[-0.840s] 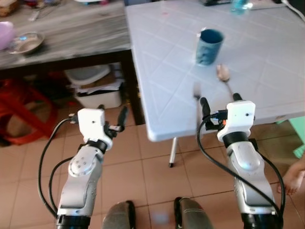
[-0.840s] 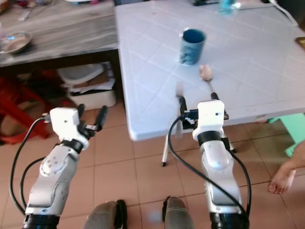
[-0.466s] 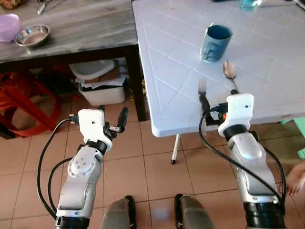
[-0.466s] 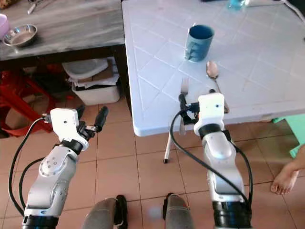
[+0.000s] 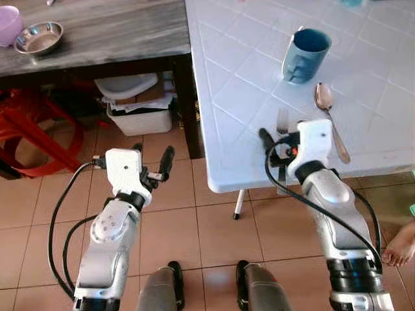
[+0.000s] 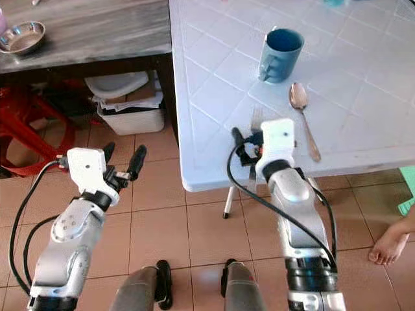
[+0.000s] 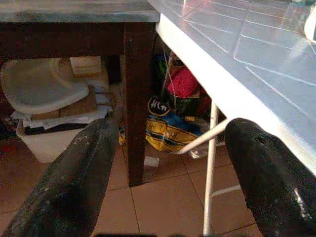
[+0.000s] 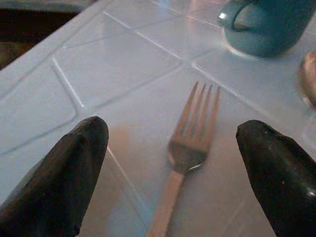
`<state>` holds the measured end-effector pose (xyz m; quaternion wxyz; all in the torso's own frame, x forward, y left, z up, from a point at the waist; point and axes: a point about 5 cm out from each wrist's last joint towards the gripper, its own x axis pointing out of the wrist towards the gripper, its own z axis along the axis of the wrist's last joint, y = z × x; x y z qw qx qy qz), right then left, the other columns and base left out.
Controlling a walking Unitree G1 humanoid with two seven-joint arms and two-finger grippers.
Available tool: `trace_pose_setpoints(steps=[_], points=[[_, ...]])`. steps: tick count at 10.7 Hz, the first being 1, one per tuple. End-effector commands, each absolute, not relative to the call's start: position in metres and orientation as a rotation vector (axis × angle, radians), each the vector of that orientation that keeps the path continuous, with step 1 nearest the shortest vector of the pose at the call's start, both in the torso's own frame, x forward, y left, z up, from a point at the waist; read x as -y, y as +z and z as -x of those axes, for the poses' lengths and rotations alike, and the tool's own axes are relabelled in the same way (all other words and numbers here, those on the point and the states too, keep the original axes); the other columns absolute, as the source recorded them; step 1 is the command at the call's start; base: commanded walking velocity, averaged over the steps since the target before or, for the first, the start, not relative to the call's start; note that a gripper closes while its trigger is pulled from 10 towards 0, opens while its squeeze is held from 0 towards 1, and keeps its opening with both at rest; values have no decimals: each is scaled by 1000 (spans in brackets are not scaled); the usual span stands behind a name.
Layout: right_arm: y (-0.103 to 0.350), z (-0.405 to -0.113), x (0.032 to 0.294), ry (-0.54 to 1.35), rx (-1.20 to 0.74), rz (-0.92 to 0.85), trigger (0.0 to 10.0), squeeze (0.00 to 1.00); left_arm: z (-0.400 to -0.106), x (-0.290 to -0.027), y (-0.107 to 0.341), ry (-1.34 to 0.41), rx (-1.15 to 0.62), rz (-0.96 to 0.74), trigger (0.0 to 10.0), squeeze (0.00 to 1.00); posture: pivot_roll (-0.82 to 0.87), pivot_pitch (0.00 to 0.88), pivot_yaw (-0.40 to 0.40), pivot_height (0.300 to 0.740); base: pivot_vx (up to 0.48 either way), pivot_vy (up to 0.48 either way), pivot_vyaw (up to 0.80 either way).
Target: Setting the table
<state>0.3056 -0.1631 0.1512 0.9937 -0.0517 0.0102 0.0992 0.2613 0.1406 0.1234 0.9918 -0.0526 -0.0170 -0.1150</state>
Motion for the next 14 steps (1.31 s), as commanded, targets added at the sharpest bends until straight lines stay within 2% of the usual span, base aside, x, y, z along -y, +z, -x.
trace_pose_setpoints(steps=[1, 5, 6, 7, 8, 10, 14], points=[[141, -303, 159, 220, -80, 98, 0, 0, -258, -143, 124, -232, 27, 91, 10000, 0, 11, 258, 65, 740, 0, 0, 0], [126, -290, 167, 140, -188, 67, 118, 0, -255, -143, 123, -234, 16, 94, 10000, 0, 3, 280, 66, 740, 0, 0, 0], [124, -289, 174, 99, -206, 84, 471, 0, -255, -143, 123, -235, 14, 95, 10000, 0, 1, 280, 67, 740, 0, 0, 0], [123, -289, 178, 73, -217, 78, 1725, 0, -256, -143, 124, -236, 14, 95, 10000, 0, 1, 282, 68, 740, 0, 0, 0], [124, -291, 185, 45, -216, 92, 1608, 0, -256, -143, 124, -237, 14, 95, 10000, 0, 3, 283, 71, 740, 0, 0, 0], [124, -297, 197, -24, -229, 72, 235, 0, -256, -143, 124, -238, 13, 93, 10000, 0, 8, 282, 76, 740, 0, 0, 0], [123, -309, 219, -114, -244, 92, 0, 0, -257, -145, 127, -239, 13, 83, 10000, 0, 23, 287, 90, 740, 0, 0, 0]])
